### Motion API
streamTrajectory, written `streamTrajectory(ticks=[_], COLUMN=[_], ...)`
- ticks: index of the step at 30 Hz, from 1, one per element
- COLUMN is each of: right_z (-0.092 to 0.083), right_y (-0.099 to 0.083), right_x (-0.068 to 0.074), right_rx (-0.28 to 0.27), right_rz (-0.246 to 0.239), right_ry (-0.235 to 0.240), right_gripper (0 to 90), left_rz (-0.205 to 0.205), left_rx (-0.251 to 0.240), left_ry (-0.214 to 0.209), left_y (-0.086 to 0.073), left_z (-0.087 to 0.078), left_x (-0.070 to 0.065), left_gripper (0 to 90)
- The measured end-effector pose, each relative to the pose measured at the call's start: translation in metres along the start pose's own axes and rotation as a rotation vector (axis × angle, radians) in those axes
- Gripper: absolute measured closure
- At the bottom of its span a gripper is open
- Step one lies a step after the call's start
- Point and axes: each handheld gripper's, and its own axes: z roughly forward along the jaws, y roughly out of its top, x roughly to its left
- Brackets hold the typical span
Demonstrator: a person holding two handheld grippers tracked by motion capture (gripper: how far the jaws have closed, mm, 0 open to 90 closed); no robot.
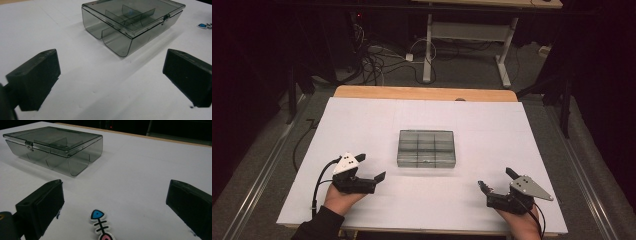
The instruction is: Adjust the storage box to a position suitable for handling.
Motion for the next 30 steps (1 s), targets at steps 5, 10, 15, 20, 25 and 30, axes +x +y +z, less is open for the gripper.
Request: streamTrajectory(ticks=[5,10,15,20,25,30], right_z=[0.0,0.0,-0.002,-0.002,0.002,0.009], right_y=[0.0,0.0,0.001,0.005,0.009,0.01], right_x=[-0.001,-0.001,0.0,0.003,0.012,0.021], right_rx=[0.0,0.004,0.002,-0.003,-0.001,0.01], right_rz=[0.003,-0.003,-0.004,-0.008,-0.027,-0.039], right_ry=[-0.004,-0.009,-0.026,-0.044,-0.017,0.012], right_gripper=[1.7,1.4,1.4,1.2,3.5,4.8], left_rz=[0.009,0.017,0.013,0.023,0.007,0.003], left_rx=[0.015,0.004,-0.009,0.002,-0.026,-0.019], left_ry=[-0.015,-0.006,-0.01,-0.004,0.001,0.011], left_y=[0.0,0.0,0.0,-0.001,0.0,-0.001], left_z=[0.005,0.004,0.006,0.006,0.002,0.001], left_x=[-0.002,-0.001,0.001,0.003,0.004,0.002], left_gripper=[0.0,0.0,0.0,0.0,0.0,0.0])
